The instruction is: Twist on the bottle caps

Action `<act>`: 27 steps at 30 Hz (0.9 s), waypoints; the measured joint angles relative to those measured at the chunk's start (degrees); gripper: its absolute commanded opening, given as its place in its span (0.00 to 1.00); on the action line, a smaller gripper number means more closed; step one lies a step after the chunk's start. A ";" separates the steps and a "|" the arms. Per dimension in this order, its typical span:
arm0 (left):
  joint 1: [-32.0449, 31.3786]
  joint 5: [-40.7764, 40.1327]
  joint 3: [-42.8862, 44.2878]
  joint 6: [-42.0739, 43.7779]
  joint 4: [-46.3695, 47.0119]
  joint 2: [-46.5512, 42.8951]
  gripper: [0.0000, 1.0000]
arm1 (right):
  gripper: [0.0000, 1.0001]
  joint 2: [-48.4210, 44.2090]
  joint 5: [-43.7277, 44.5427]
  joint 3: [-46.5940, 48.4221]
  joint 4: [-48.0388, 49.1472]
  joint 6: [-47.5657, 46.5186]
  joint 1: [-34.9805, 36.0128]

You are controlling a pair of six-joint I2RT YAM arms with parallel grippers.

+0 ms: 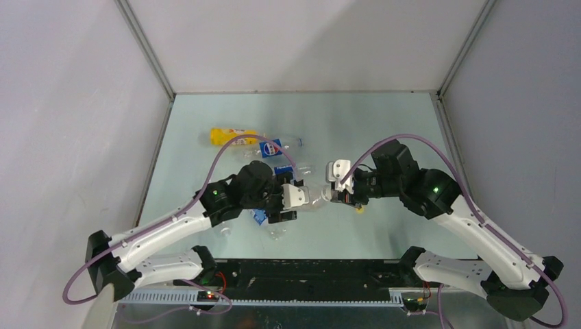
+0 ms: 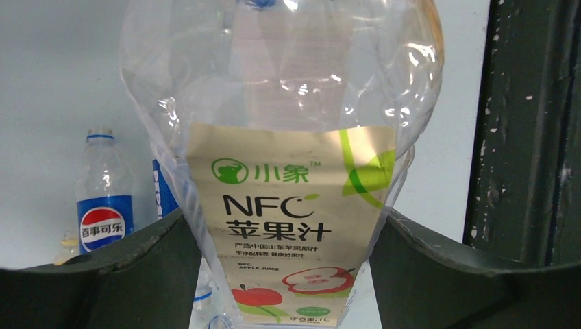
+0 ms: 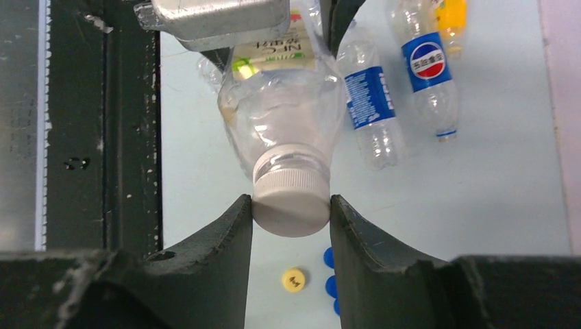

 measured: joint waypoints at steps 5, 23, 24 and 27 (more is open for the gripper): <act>0.83 2.40 2.99 -0.42 -2.34 2.25 0.00 | 0.00 -1.29 0.72 -1.20 2.32 -1.36 0.07; 2.91 7.72 9.77 6.10 -13.73 5.11 0.00 | 0.00 -1.25 -7.23 -1.60 0.50 -9.90 -0.74; 2.97 7.78 9.99 6.29 -14.10 5.11 0.00 | 0.00 -1.25 -7.72 -1.60 0.48 -10.10 -0.92; 3.06 7.91 10.78 6.82 -15.15 5.09 0.00 | 0.00 -1.20 -9.01 -1.62 0.50 -10.49 -1.51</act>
